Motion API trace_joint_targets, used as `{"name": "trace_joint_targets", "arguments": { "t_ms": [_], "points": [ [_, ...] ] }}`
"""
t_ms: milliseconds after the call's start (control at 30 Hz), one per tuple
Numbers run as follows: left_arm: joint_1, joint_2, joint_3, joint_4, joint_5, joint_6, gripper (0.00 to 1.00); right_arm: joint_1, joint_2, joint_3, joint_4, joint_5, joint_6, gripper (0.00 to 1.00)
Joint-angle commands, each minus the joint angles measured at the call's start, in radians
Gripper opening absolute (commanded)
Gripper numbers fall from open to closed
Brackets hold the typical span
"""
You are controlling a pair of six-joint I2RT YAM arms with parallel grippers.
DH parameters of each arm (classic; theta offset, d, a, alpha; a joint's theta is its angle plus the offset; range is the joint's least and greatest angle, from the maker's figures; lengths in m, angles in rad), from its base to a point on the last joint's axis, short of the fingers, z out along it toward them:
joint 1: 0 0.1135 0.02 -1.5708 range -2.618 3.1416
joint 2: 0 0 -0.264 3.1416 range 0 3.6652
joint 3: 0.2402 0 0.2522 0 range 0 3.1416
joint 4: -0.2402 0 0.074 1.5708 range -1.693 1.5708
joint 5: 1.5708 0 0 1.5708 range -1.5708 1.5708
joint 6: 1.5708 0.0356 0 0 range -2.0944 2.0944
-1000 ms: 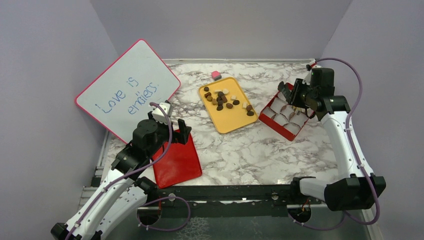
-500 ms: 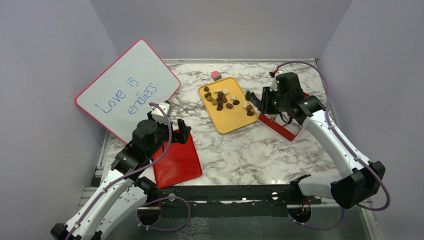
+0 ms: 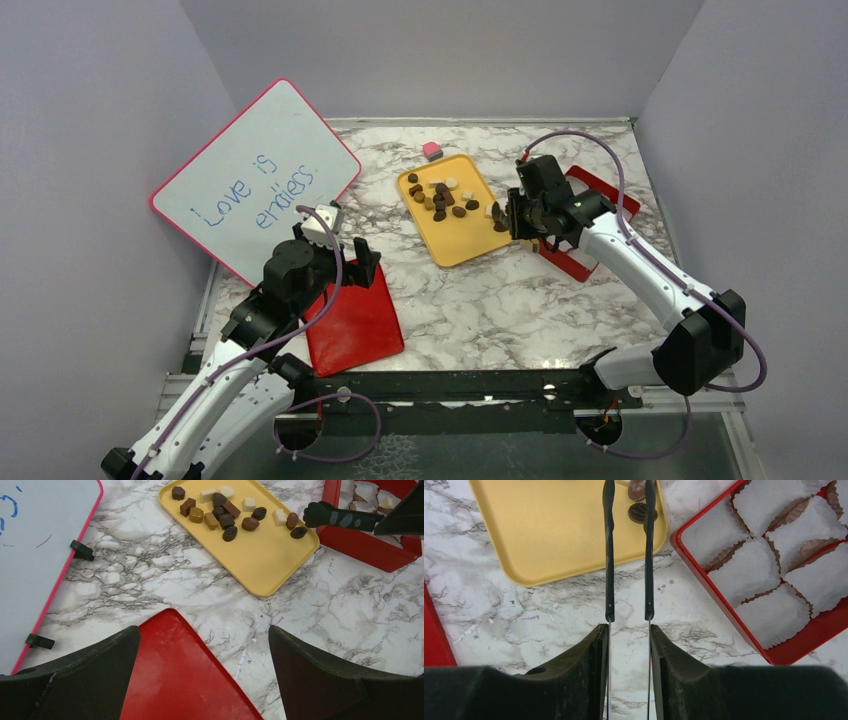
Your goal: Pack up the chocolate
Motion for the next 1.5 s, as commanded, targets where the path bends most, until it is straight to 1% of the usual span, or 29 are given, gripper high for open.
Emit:
{"name": "trace_joint_targets", "arguments": {
  "t_ms": [0, 500, 967, 1067, 1333, 1467],
  "points": [
    [-0.003, -0.002, -0.006, 0.003, -0.014, 0.007, 0.99, 0.009, 0.024, -0.019, 0.033, 0.033, -0.001, 0.38],
    [-0.003, 0.001, -0.006, 0.004, -0.014, 0.01, 0.99, 0.013, 0.091, -0.037, 0.054, 0.057, -0.01, 0.39],
    [-0.003, 0.005, -0.006, 0.005, -0.015, 0.01, 0.99, 0.025, 0.111, -0.054, 0.104, -0.067, -0.042, 0.4],
    [-0.003, 0.005, -0.006, 0.005, -0.015, 0.009, 0.99, 0.028, 0.114, -0.051, 0.109, -0.074, -0.046, 0.41],
    [-0.003, 0.004, -0.006, 0.005, -0.015, 0.01, 0.99, 0.046, 0.161, -0.038, 0.105, -0.037, -0.046, 0.42],
    [-0.003, 0.005, -0.007, 0.005, -0.016, 0.01, 0.99, 0.066, 0.191, -0.015, 0.071, 0.019, -0.03, 0.41]
  ]
}}
